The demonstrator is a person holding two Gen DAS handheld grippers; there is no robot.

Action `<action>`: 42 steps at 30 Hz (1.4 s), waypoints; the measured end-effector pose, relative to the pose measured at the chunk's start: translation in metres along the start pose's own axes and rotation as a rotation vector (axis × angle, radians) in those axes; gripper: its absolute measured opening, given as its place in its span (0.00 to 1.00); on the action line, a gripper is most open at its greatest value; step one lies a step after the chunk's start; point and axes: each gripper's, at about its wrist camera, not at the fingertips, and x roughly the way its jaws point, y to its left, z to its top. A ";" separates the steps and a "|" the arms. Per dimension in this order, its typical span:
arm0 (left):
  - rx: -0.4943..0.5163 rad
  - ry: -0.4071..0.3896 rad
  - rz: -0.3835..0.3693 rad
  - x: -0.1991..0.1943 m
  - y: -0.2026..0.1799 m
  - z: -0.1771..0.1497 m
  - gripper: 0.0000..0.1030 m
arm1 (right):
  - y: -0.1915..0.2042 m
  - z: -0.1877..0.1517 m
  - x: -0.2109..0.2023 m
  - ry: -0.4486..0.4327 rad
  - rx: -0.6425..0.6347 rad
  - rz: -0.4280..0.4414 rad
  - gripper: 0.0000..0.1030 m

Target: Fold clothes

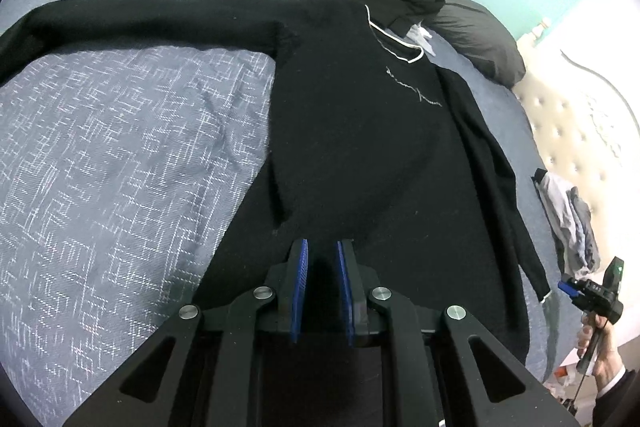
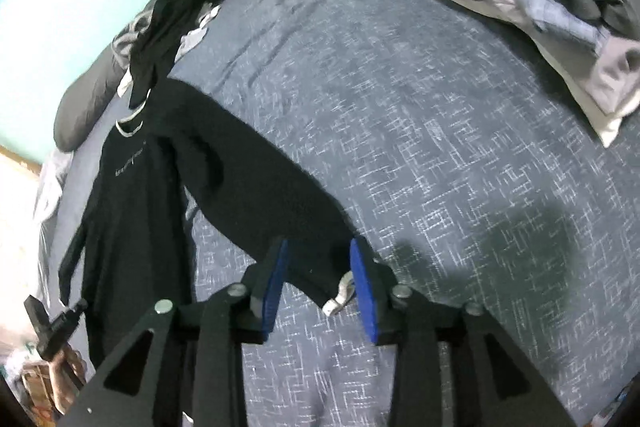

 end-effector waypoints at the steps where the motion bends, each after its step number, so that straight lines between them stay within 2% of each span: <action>1: 0.001 0.000 0.001 0.000 0.000 0.000 0.16 | 0.004 -0.002 0.002 0.008 -0.012 0.016 0.32; 9: 0.009 0.005 0.007 0.002 0.001 -0.002 0.16 | 0.045 -0.004 0.035 0.069 -0.137 0.004 0.32; 16: 0.017 -0.013 0.028 0.001 0.002 -0.001 0.16 | 0.099 -0.001 0.083 0.129 -0.323 -0.089 0.32; 19: 0.024 -0.009 0.036 0.003 0.003 -0.003 0.16 | 0.101 -0.002 0.095 0.150 -0.340 -0.106 0.31; 24: 0.036 -0.005 0.043 0.006 0.004 -0.004 0.16 | 0.100 -0.005 0.113 0.175 -0.348 -0.128 0.07; 27: 0.030 -0.003 0.041 0.007 0.006 -0.003 0.16 | 0.101 -0.014 0.114 0.201 -0.389 -0.116 0.02; 30: 0.030 0.000 0.038 0.007 0.006 -0.003 0.16 | 0.102 -0.022 0.116 0.224 -0.428 -0.104 0.01; 32: 0.030 0.002 0.036 0.008 0.005 -0.004 0.16 | 0.099 -0.022 0.111 0.204 -0.412 -0.088 0.01; 34: 0.031 0.003 0.038 0.008 0.006 -0.004 0.16 | 0.098 -0.015 0.099 0.146 -0.376 -0.043 0.01; 36: 0.029 0.002 0.040 0.008 0.006 -0.004 0.16 | 0.100 -0.004 0.087 0.084 -0.355 -0.027 0.01; 38: 0.026 0.002 0.038 0.008 0.007 -0.003 0.16 | 0.102 0.010 0.082 0.058 -0.331 -0.010 0.02; 41: 0.027 0.000 0.039 0.007 0.007 -0.002 0.16 | 0.099 0.029 0.084 0.047 -0.291 -0.054 0.06; 42: 0.027 0.000 0.039 0.007 0.007 -0.002 0.16 | 0.097 0.035 0.085 0.044 -0.278 -0.070 0.10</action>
